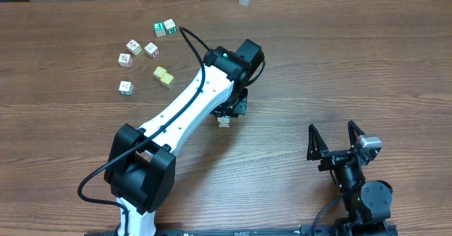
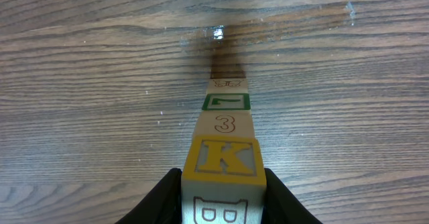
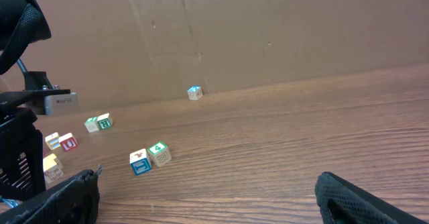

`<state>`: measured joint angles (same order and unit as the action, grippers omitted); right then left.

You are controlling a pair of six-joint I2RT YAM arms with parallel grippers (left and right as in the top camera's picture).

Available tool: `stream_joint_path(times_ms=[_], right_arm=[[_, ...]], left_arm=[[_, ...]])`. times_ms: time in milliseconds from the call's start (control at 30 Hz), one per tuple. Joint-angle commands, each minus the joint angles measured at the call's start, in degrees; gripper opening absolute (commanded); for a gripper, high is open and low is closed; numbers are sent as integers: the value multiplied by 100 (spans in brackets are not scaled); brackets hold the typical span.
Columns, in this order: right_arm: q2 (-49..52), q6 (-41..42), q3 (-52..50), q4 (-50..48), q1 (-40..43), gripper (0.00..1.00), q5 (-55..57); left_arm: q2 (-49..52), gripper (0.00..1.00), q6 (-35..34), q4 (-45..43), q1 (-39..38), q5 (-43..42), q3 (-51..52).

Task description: Form a tower

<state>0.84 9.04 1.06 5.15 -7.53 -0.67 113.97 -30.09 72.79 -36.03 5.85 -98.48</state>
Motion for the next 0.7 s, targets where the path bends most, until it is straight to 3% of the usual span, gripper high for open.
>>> stream_joint_path(times_ms=[0,167,433,667], right_arm=[[-68,28,-59,-31,15,100,-2],[-68,28,-59,-31,15,100,-2],[-68,28,-59,-31,15,100,-2],[-68,28,-59,-31,15,100,-2]], left_arm=[[-114,29,-37,13,-37,74,50],[-114,33,-37,26,-37,72,50],[-114,64,-37,46,-35,70,50],[-114,67,-258,-17,-37,57,223]])
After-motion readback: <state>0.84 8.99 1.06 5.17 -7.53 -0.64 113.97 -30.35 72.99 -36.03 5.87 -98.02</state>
